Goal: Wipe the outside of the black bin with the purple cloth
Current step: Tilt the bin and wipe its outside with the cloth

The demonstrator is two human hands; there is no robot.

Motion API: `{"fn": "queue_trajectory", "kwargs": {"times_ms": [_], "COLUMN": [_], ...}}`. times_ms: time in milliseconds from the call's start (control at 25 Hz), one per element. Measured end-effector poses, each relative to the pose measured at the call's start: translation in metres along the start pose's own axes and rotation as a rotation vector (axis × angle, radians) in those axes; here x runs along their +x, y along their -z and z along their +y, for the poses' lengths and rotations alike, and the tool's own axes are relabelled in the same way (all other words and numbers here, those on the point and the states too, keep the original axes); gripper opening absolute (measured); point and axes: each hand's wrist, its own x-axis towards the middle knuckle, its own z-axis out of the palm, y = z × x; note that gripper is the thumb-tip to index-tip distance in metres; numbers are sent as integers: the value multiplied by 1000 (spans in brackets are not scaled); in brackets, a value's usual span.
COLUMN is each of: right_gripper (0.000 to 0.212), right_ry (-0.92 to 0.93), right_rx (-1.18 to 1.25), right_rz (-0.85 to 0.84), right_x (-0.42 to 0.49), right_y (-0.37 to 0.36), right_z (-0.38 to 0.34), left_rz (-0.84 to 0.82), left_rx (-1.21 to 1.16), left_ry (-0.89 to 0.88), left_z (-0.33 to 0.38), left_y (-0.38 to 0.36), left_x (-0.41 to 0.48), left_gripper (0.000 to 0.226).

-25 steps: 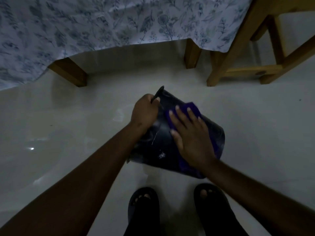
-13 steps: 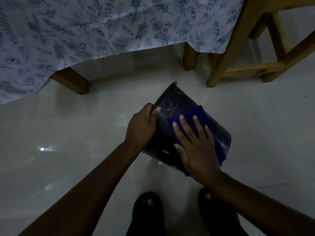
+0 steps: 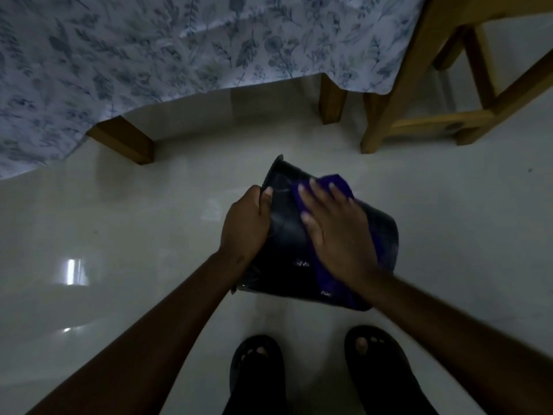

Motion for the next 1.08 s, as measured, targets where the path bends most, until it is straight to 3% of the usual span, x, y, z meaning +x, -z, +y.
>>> {"fn": "queue_trajectory", "kwargs": {"times_ms": [80,160,280,400,520,600,720,840,1000,1080], "right_gripper": [49,50,54,51,51,52,55,52,48,52], "right_ry": [-183,-335,-186,-47,-264,-385,-160,23,-271,-265], "right_rx": [136,160,-1,39,207,169,-27,-50,196,87], "right_rz": [-79,-32,41,25,-108,-63,2,16,-68,-20], "right_x": [44,38,-42,-17,53,36,-50,-23,48,11], "right_y": [12,14,1,-9,6,6,-4,-10,11,5], "right_z": [27,34,-16,-6,36,34,-26,-16,30,11], "left_rz": [-17,-26,-5,12,5,2,28,27,-5,-37], "left_rx": [-4,-11,33,9,-18,-13,-6,-21,-12,13], "left_ry": [8,22,3,-17,-9,12,19,7,23,48], "left_z": [-4,-2,-1,-5,-6,-6,-9,-7,-4,1], "left_y": [2,4,1,-3,-1,-1,-6,-6,-3,-4], "left_x": [-4,-2,3,0,-3,-2,-3,1,4,10], "left_gripper": [36,37,37,38,38,41,41,41,42,43]}}
